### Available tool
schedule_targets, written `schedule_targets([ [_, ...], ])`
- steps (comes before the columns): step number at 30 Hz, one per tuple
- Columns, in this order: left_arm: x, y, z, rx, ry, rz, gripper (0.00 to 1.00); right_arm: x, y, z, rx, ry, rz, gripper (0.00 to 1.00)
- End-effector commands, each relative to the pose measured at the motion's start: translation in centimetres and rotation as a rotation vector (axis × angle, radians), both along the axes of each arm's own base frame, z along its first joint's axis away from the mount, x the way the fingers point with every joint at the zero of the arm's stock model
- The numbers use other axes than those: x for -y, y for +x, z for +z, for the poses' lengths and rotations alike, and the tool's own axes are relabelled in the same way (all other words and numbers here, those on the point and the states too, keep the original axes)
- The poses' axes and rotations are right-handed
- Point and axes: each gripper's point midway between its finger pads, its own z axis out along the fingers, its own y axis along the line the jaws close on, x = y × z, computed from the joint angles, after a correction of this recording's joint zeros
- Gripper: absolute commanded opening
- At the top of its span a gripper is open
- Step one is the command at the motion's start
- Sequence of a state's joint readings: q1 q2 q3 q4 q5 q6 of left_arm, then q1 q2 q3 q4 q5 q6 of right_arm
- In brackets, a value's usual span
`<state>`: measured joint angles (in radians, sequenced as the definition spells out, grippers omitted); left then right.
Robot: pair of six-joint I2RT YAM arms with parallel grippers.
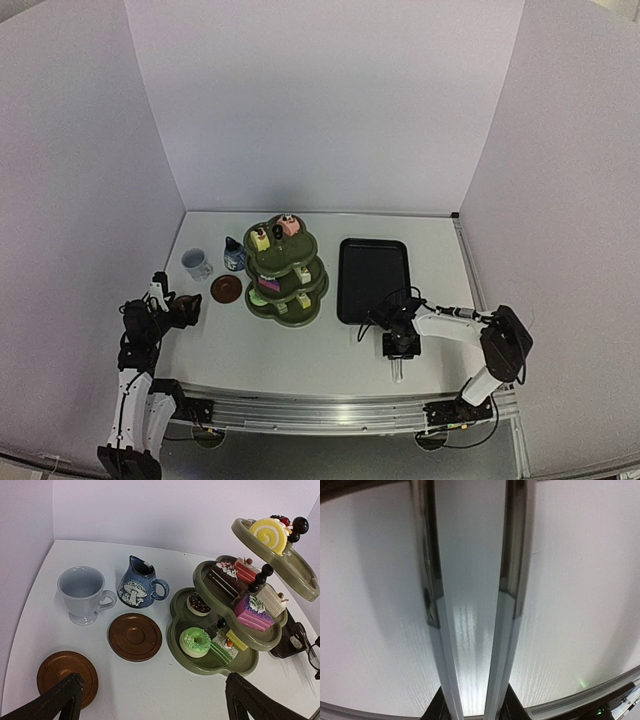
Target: Serve the afternoon tea
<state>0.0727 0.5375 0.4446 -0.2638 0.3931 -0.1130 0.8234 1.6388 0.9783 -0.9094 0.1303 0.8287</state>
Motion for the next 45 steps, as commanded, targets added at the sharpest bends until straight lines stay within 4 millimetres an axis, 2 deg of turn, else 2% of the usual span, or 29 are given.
schedule_targets([
  [1, 0.1, 0.0, 1.1, 0.035, -0.006, -0.004, 1.0, -0.3, 0.9, 4.3, 0.057, 0.028, 0.055, 0.0],
  [10, 0.1, 0.0, 1.2, 0.037, -0.008, -0.006, 1.0, -0.5, 1.7, 6.9, 0.073, 0.029, 0.106, 0.0],
  [15, 0.1, 0.0, 1.3, 0.041, -0.008, -0.005, 1.0, 0.0, 2.3, 8.0, 0.095, 0.016, 0.11, 0.0],
  [19, 0.1, 0.0, 1.2, 0.04, -0.007, -0.004, 1.0, -0.3, 3.2, 10.0, 0.135, 0.023, 0.13, 0.0],
  [22, 0.1, 0.0, 1.3, 0.042, -0.007, -0.003, 1.0, -0.5, 4.2, 12.2, 0.182, 0.022, 0.158, 0.0],
  [24, 0.1, 0.0, 1.3, 0.042, -0.007, -0.003, 1.0, -0.7, 5.0, 14.4, 0.233, 0.025, 0.179, 0.0],
  [31, 0.0, 0.0, 1.4, 0.046, -0.002, 0.0, 1.0, -1.8, 7.8, 23.8, 0.427, 0.077, 0.254, 0.0],
  [35, 0.0, 0.0, 1.4, 0.047, -0.002, -0.001, 1.0, -4.2, 9.0, 29.7, 0.567, 0.176, 0.331, 0.0],
  [38, 0.0, -0.1, 1.4, 0.048, -0.001, 0.0, 1.0, -7.1, 8.9, 33.1, 0.659, 0.248, 0.436, 0.0],
  [40, 0.0, -0.1, 1.5, 0.049, 0.001, 0.001, 1.0, -9.4, 8.2, 33.6, 0.675, 0.301, 0.507, 0.0],
  [42, 0.0, -0.1, 1.5, 0.049, 0.003, 0.001, 1.0, -12.0, 7.4, 33.3, 0.67, 0.353, 0.584, 0.0],
  [45, -0.1, -0.2, 1.5, 0.047, 0.008, 0.005, 1.0, -14.3, 6.0, 32.1, 0.636, 0.383, 0.675, 0.0],
])
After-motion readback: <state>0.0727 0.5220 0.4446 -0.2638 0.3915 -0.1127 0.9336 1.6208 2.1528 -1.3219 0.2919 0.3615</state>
